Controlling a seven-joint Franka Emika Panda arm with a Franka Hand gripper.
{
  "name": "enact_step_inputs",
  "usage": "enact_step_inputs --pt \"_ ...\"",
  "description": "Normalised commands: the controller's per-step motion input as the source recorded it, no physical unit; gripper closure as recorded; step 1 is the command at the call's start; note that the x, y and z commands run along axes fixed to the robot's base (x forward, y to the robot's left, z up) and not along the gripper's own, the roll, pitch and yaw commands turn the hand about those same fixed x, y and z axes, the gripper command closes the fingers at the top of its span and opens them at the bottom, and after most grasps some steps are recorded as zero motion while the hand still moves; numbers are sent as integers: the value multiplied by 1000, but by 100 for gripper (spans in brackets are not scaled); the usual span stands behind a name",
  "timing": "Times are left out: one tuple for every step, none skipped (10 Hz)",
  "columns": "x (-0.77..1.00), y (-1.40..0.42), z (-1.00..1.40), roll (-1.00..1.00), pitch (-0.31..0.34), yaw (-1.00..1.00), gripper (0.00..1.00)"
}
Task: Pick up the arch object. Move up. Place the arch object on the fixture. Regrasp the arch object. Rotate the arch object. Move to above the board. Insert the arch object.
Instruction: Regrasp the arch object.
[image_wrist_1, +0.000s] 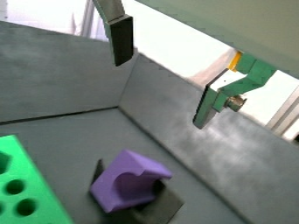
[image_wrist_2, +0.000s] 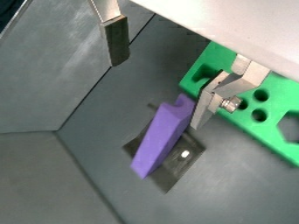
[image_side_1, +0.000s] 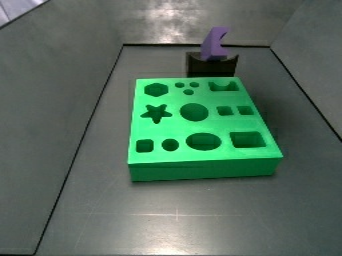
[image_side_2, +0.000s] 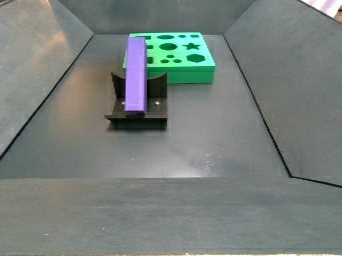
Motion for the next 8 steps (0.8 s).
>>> enact_step_inputs --pt "109 -47 -6 1000 171 101 0" --pt "115 -49 -10 1000 209 141 0" --pt "116 -51 -9 1000 231 165 0" --pt "121 -56 -12 818 226 208 0" --pt "129 -58 -12 572 192 239 0" --pt "137 -60 -13 393 161 256 0" --pt "141 -43 -1 228 113 259 0" --pt "122 -45 -4 181 76 255 0"
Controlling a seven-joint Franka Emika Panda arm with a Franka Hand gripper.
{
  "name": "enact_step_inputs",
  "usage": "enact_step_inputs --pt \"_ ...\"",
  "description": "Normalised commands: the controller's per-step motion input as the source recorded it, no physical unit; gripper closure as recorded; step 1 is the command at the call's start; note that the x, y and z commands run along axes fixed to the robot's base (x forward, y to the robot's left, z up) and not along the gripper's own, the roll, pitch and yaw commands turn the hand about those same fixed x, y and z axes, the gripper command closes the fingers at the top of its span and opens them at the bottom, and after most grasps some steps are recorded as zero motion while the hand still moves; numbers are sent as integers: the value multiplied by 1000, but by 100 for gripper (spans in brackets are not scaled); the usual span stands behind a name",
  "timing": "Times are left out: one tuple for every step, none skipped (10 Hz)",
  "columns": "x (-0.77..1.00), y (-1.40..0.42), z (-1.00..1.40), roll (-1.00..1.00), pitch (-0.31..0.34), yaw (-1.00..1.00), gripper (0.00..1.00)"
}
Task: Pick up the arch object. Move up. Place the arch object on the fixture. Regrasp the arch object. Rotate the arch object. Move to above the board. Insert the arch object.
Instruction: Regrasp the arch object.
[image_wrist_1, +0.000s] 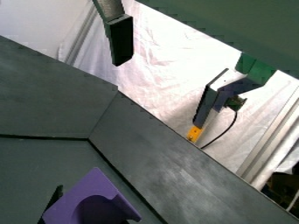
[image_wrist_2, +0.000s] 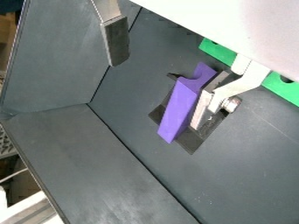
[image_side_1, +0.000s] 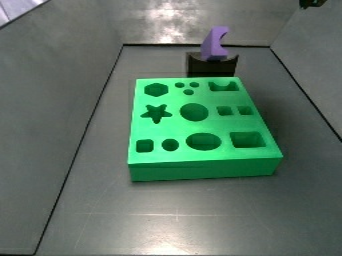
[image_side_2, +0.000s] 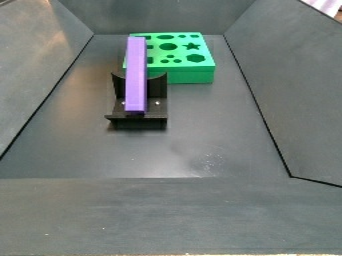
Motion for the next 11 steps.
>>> enact_step_inputs --pt "102 -54 -10 169 41 242 0" --pt "97 -59 -9 162 23 223 0" --pt "42 44 -1000 113 -91 95 0" --pt "45 45 -1000 112 -98 72 0" --pt "50 42 -1000 94 -122 35 0" --pt "49 39 -1000 73 -124 13 0" --pt "49 38 -1000 62 -123 -2 0" --pt "52 36 -1000 45 -118 -36 0" --pt "54 32 -1000 40 -107 -50 0" --pt "53 33 -1000 39 -90 -61 0" --pt "59 28 -1000 36 -69 -66 0"
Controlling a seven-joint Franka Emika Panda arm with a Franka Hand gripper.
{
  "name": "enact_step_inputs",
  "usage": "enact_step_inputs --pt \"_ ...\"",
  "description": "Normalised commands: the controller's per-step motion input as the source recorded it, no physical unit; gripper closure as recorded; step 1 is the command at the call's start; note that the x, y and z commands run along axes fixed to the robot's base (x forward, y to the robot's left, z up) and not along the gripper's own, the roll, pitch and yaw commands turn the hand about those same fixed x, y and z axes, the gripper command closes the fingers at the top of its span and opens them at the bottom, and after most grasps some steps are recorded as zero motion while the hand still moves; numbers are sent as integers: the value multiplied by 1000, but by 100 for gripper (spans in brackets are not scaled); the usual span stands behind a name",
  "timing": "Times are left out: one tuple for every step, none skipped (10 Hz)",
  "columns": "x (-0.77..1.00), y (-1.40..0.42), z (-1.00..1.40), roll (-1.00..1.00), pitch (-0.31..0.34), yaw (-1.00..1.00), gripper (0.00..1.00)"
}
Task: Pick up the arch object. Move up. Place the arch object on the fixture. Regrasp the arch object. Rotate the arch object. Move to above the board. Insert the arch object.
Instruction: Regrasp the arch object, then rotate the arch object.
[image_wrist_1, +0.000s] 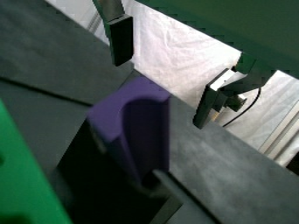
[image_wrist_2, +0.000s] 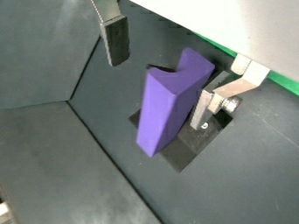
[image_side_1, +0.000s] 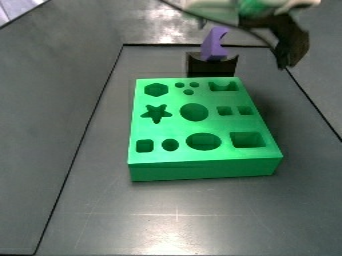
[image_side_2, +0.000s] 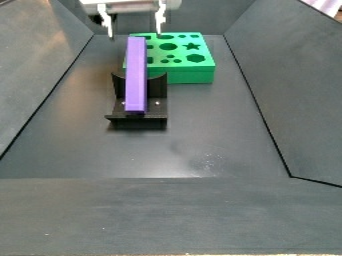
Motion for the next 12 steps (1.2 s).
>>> enact_step_inputs --pt "57 23 -917 37 -49 -66 0" --pt "52 17 -745 35 -33 -59 0" --pt "49 7 -520 36 -11 -46 0" --pt "50 2 -303 40 12 -29 0" --pt "58 1 -196 40 19 -21 0" --pt "0 0 0 0 0 0 100" --pt "-1000 399 952 0 0 0 100" --pt "-1000 395 948 -39 -25 3 100" --pt "-1000 367 917 -100 -58 3 100" --pt "-1000 327 881 -121 -81 -4 100" --pt "-1000 284 838 -129 -113 -21 100" --pt "-1000 267 803 -138 -124 -38 100"
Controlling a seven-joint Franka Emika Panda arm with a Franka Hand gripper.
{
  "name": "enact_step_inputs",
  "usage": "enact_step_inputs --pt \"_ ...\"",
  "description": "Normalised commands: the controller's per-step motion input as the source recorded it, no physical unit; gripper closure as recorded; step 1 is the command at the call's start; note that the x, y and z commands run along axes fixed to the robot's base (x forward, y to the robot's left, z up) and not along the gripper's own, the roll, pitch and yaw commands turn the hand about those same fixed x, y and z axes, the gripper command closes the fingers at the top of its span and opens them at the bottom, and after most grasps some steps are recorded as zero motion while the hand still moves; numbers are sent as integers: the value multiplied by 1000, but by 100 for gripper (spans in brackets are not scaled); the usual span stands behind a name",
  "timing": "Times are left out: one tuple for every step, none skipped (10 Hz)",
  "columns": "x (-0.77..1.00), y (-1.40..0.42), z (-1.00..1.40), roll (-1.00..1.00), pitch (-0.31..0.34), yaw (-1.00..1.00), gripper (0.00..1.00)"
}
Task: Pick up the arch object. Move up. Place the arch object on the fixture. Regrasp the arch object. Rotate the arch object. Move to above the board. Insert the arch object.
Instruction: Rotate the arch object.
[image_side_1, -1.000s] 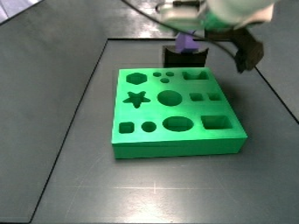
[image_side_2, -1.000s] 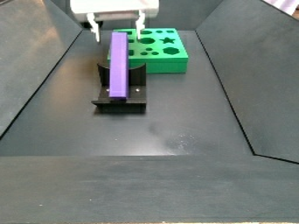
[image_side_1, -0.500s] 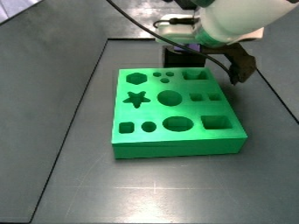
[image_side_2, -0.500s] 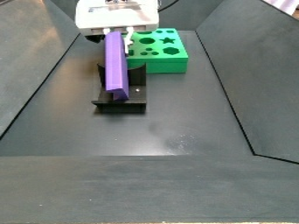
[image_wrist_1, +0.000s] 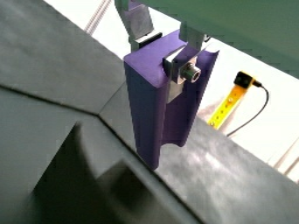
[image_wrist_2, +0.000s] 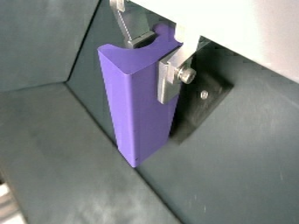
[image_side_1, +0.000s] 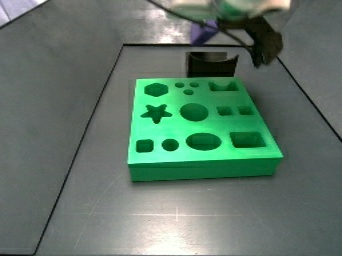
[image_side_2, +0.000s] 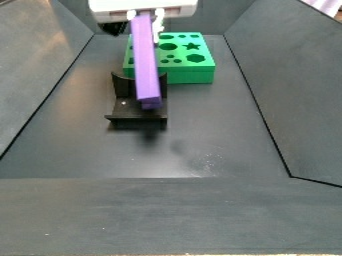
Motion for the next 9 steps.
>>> enact_step_inputs --pt "-1000 248 765 -147 -129 -56 100" --pt "-1000 219 706 -141 -132 -79 100" --pt "-1000 195 654 -138 -128 -96 100" --pt "-1000 166 576 -136 -119 -112 100" --pt "-1000 157 529 -136 -111 -118 100" --pt "-1000 136 426 -138 -91 -126 100" --pt "-1000 118 306 -136 -72 -128 100" --pt "-1000 104 245 -127 -58 -126 100" --pt "-1000 93 217 -129 -39 -121 100"
